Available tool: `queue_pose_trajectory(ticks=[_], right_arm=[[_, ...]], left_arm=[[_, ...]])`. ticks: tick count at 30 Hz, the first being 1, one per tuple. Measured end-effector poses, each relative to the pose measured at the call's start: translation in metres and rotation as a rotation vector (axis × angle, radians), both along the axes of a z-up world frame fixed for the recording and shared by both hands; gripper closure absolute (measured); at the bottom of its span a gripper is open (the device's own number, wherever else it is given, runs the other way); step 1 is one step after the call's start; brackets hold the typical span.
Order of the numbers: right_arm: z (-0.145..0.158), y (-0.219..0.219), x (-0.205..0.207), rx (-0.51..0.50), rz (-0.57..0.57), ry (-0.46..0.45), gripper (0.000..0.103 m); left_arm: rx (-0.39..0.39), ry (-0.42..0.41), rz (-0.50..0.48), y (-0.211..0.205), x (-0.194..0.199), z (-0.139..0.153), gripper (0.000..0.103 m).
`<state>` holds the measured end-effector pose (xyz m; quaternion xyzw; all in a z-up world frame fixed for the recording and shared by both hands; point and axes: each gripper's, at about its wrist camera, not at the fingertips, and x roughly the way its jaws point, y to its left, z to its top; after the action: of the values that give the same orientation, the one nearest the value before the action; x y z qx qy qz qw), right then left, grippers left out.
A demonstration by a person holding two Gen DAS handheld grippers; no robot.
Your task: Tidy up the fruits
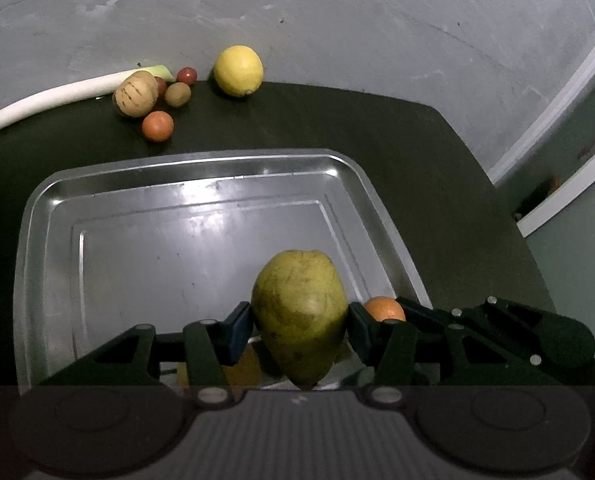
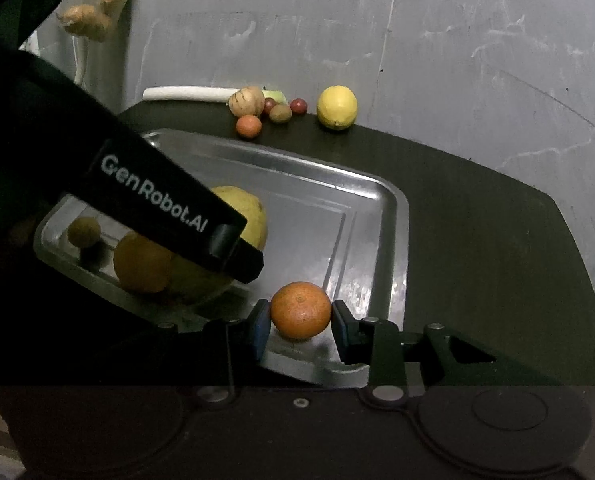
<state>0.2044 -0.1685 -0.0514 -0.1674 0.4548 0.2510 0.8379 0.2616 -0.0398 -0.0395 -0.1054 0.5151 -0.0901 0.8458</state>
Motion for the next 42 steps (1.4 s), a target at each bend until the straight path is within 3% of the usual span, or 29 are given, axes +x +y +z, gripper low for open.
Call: queue_pose_trajectory(ticks=[15,27,36,42], right_arm=[[-0.003,0.001,-0.003,-0.023,-0.025,0.007,0.069],[-0.01,0.002,0.003,-0.023,-0.042,0.021,0.067],[-0.001,-0.002,-0.002,-0.03,-0.037,0.0,0.047],[0.011,-0.003,-0.01,-0.034,-0.038,-0.014,0.034]], left_arm=[[0.071,-0.014,-0.106,-0.016,-0.007,0.001,0.047],[0.104,0.017,-0.12,-0.024,-0.005,-0.007,0.047],[0.088,0.017,-0.114,-0.025,-0.004,-0.003,0.047],[0.073,-0.023,-0.132,-0.026,-0.01,0.008,0.038]])
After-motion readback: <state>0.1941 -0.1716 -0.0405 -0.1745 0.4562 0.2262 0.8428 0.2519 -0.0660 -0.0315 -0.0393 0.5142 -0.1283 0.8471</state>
